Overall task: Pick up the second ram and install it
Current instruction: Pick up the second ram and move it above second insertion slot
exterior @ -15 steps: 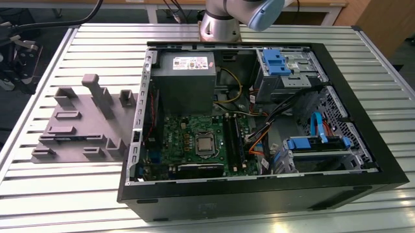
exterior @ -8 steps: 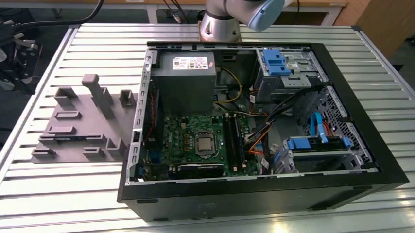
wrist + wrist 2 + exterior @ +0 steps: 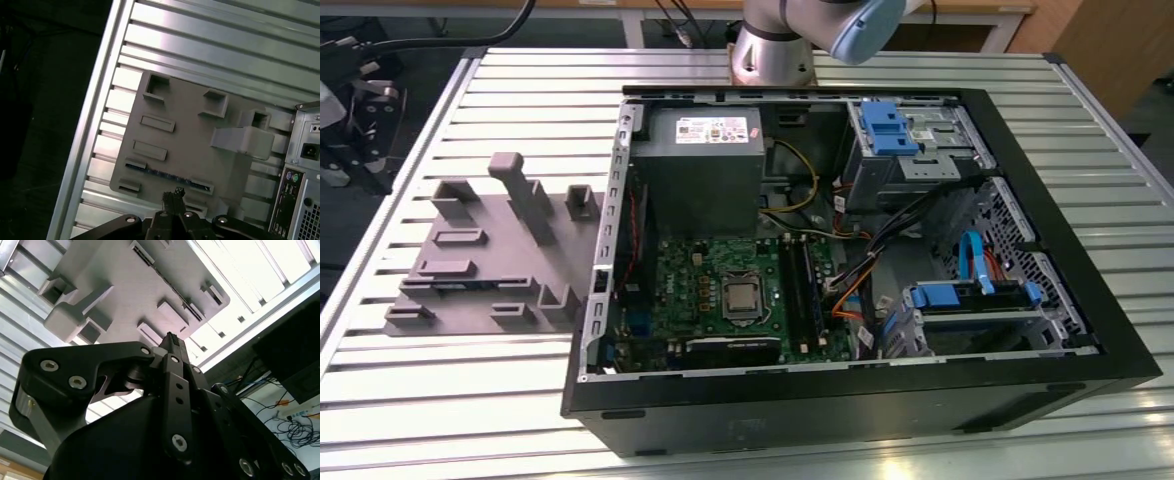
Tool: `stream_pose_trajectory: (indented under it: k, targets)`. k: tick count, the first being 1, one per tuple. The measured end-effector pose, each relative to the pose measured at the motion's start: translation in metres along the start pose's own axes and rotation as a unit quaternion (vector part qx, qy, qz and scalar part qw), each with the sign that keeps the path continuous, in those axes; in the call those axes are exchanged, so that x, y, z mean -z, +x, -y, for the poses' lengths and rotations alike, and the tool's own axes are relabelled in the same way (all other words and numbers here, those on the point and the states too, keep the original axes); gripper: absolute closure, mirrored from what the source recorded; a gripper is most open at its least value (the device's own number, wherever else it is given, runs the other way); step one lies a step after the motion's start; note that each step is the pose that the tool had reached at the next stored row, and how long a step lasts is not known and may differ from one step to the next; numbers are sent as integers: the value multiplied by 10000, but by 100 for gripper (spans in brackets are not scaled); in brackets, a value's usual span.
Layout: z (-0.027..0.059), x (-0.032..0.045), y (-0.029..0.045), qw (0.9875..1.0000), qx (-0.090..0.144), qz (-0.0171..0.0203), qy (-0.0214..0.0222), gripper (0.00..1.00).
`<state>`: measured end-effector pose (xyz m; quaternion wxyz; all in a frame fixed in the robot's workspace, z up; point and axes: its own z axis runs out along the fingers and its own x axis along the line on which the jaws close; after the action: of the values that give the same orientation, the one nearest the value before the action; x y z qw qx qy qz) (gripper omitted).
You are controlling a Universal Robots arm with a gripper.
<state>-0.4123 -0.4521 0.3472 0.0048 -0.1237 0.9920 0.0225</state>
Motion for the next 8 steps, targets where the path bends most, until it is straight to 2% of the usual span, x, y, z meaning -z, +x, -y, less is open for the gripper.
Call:
stream_pose_trajectory:
  k: [8]
  targets:
    - [9, -2, 2, 9992, 409, -18, -6, 89]
